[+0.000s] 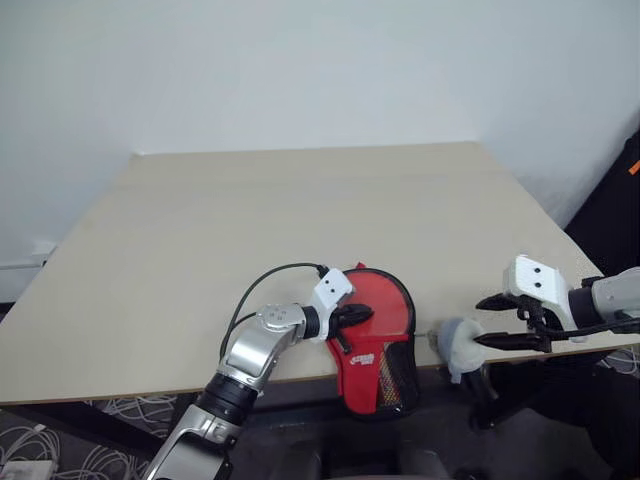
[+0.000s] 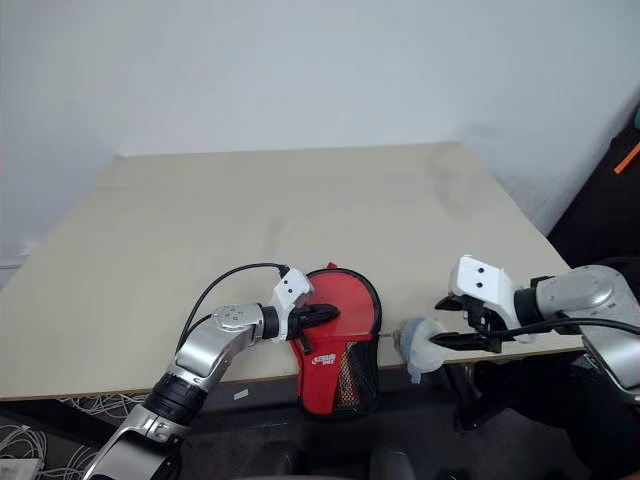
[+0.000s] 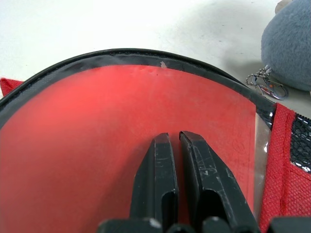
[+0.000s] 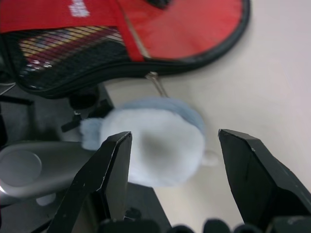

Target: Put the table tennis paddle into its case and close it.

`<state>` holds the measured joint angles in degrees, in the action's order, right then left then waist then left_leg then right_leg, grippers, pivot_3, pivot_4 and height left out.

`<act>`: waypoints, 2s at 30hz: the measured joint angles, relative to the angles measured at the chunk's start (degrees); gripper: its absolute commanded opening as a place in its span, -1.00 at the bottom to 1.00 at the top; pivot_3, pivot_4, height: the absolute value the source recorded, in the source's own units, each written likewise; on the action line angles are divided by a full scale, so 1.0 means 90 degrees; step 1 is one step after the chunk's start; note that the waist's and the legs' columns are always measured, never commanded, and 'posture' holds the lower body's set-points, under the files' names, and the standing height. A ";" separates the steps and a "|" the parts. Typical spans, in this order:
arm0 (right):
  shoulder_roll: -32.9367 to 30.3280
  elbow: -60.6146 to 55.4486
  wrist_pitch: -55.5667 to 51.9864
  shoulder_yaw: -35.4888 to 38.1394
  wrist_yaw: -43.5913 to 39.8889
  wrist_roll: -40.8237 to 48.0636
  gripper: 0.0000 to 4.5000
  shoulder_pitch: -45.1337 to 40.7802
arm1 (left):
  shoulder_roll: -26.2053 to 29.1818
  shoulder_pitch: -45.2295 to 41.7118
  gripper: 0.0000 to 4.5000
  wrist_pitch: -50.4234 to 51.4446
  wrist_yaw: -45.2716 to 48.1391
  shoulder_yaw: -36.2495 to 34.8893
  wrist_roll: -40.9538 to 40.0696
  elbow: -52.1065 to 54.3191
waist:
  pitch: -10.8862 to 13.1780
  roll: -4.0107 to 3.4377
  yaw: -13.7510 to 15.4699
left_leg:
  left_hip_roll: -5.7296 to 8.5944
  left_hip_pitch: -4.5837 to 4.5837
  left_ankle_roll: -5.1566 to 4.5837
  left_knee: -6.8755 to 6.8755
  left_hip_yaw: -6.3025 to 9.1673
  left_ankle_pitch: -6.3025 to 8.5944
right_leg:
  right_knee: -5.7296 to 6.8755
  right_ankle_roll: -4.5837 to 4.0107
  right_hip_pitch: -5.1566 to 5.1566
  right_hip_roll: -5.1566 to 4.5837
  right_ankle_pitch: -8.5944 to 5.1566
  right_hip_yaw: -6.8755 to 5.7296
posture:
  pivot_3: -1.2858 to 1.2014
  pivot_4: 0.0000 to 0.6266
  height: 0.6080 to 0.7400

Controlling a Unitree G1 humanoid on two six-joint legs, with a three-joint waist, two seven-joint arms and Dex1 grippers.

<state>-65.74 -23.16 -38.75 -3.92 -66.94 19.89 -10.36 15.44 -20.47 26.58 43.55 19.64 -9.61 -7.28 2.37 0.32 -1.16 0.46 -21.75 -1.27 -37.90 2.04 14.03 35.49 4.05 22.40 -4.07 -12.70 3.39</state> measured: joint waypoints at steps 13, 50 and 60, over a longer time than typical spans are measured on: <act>0.0513 0.0550 0.0214 -0.1035 0.0372 -0.0887 0.37 -0.0328 | 0.0045 0.0014 -0.88 0.0081 -0.0006 -0.0019 0.0001 0.0074 | 0.0000 0.0001 -0.0003 | -0.0004 0.0001 0.0000 0.0002 0.0001 0.0000 | 0.0001 0.0000 0.0001 0.0003 0.0000 -0.0004 | 0.03 -1.00 1.00; -0.0280 -0.1633 0.0349 0.0392 -0.1015 0.0681 -0.85 0.1651 | -0.0003 -0.0132 -0.88 -0.0078 0.0053 -0.0001 0.0015 -0.0206 | 0.0002 0.0015 0.0005 | -0.0012 0.0003 0.0007 0.0004 0.0008 0.0005 | -0.0010 0.0000 0.0001 -0.0080 0.0000 -0.0107 | 0.03 -1.00 1.00; -0.0481 -0.2615 0.0960 0.1005 -0.1352 0.0787 -0.85 0.3319 | 0.0000 -0.0210 -0.88 -0.0110 0.0080 -0.0006 0.0017 -0.0299 | 0.0001 0.0016 0.0036 | -0.0023 0.0000 -0.0010 0.0008 0.0005 0.0032 | -0.0067 0.0003 -0.0011 -0.0099 0.0001 -0.0140 | 0.03 -1.00 1.00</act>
<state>-70.07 -46.70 -30.11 5.12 -79.11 26.97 19.51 15.44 -22.37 25.59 44.28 19.58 -9.45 -9.98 2.37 0.46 -0.84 0.25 -21.76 -1.36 -37.83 2.08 14.31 34.89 4.07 22.31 -4.96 -12.69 2.13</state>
